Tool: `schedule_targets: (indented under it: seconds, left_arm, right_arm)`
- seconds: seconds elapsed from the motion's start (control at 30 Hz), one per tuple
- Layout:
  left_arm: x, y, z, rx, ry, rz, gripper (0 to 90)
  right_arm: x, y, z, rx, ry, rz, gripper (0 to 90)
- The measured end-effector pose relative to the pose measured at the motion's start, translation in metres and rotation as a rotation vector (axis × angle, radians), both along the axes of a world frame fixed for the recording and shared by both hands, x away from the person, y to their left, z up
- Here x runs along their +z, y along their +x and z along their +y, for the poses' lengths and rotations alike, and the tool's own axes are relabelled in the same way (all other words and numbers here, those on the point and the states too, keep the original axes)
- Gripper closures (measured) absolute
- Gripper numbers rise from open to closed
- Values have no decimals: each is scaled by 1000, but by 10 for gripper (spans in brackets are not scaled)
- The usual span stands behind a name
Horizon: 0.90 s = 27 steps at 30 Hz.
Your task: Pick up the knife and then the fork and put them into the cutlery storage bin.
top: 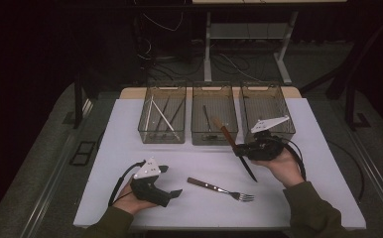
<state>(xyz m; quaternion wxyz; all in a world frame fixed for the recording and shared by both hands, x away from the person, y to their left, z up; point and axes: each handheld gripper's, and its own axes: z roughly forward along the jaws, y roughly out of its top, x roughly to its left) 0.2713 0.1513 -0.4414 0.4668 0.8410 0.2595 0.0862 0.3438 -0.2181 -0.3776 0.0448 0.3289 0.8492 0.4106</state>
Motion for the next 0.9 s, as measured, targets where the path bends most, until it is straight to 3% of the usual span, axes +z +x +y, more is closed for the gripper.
schedule_targets:
  seconds: [0.4,0.67,0.9]
  left_arm:
    - [0,0,-1,1,4,2,44]
    - [0,0,-1,-1,7,-3,45]
    - [0,-1,-3,3,8,-6,47]
  right_arm:
    - [15,2,-28,-94,97,-59,771]
    - [27,4,-48,-144,122,-95,771]
    - [47,13,-65,-190,132,-140,771]
